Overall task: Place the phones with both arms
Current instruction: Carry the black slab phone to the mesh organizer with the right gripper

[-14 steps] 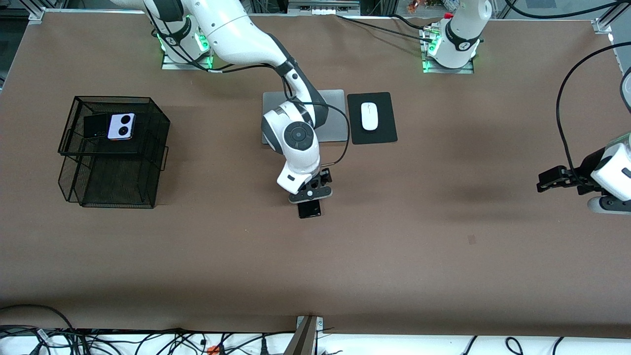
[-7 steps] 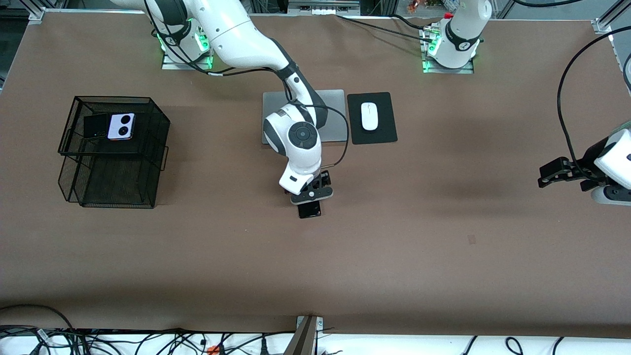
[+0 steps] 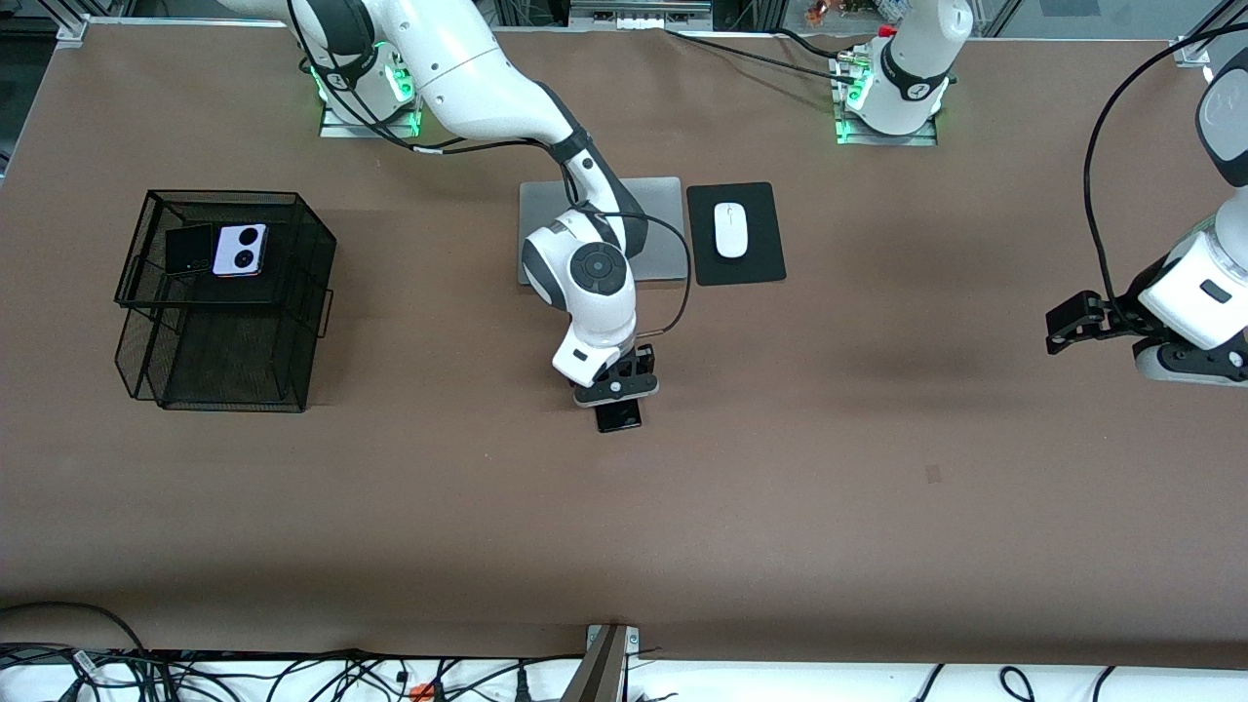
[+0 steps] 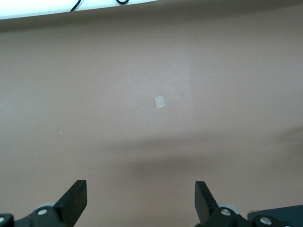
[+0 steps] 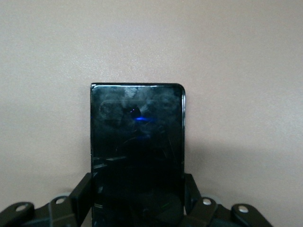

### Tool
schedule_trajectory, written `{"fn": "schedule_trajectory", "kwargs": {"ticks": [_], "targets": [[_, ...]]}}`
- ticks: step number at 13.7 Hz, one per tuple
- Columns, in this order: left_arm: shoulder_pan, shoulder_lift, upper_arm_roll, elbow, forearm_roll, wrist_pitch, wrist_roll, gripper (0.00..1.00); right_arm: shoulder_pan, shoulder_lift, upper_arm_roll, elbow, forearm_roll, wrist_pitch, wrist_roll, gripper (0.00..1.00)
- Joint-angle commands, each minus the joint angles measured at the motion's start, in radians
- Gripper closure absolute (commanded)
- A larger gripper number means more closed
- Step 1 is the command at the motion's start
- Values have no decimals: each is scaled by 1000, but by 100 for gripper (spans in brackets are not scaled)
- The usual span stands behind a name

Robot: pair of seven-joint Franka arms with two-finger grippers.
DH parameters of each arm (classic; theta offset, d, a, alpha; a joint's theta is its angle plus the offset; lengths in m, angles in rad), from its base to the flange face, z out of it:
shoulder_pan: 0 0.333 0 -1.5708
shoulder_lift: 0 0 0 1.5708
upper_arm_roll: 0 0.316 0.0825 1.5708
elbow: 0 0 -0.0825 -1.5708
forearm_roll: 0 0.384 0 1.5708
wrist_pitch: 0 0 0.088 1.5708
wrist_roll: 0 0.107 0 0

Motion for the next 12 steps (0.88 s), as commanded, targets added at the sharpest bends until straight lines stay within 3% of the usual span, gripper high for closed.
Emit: {"fn": "schedule_trajectory", "kwargs": {"ticks": [1, 4, 10, 11, 12], "targets": [[-6, -51, 10, -65, -17, 30, 23, 0, -7, -23, -7, 23, -5, -55, 11, 82], [-2, -50, 12, -56, -17, 28, 21, 0, -68, -128, -15, 28, 34, -236, -4, 82], [-21, -31, 7, 5, -16, 16, 12, 0, -366, -294, -15, 20, 89, -493, -331, 79], [-25, -24, 6, 10, -16, 12, 10, 0, -389, -310, -32, 2, 77, -514, -356, 80], [-29, -19, 6, 10, -16, 10, 10, 0, -394, -311, -86, -13, 74, -513, -380, 80]]}}
